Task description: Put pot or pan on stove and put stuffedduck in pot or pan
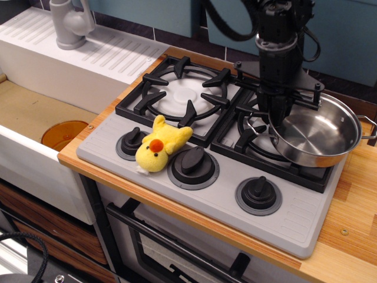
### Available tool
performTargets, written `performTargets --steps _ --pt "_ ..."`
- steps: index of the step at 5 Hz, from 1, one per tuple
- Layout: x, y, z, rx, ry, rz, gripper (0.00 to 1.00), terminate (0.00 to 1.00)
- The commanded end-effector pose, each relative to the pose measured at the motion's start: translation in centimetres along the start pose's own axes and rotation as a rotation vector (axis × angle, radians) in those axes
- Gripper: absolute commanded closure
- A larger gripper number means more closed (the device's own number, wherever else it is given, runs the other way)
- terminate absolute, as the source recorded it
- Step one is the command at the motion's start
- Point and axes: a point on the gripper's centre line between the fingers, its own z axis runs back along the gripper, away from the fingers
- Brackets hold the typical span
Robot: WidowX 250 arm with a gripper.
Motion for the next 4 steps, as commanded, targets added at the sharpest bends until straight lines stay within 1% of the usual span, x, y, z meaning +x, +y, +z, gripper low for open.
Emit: performTargets --steps 1,2,4 --pt "1.8 1.1 5.7 -0.013 -0.057 -0.032 1.0 0.0" --pt "2.2 2.8 6.4 -0.02 -0.041 -0.057 1.0 0.0" --pt "3.3 6.8 6.9 -0.023 -0.025 -0.106 1.0 0.0"
